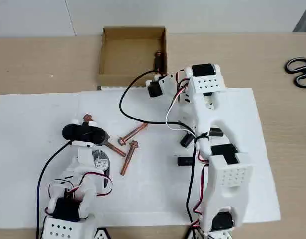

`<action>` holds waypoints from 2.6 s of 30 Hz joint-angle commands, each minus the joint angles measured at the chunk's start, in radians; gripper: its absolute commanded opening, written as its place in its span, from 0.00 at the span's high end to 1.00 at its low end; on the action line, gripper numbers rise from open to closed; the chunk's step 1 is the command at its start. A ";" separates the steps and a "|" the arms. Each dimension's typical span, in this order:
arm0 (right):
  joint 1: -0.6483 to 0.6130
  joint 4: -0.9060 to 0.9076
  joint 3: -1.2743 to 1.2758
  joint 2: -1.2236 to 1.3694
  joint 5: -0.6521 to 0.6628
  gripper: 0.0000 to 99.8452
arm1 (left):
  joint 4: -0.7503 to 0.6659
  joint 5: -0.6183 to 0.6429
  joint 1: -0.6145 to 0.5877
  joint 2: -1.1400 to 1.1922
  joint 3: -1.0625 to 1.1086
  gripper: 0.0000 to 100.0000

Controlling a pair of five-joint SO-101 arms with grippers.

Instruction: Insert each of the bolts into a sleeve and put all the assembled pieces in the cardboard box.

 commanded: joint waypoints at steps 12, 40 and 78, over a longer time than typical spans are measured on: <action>0.013 -0.096 -0.008 0.081 0.048 0.75 | -0.021 0.002 -0.005 -0.009 -0.007 0.99; 0.008 0.054 -0.178 -0.064 -0.178 0.99 | -0.021 0.002 -0.005 -0.009 -0.007 0.99; 0.229 -0.001 0.919 -1.159 -0.853 1.00 | 0.152 0.187 -0.005 0.652 -0.888 0.99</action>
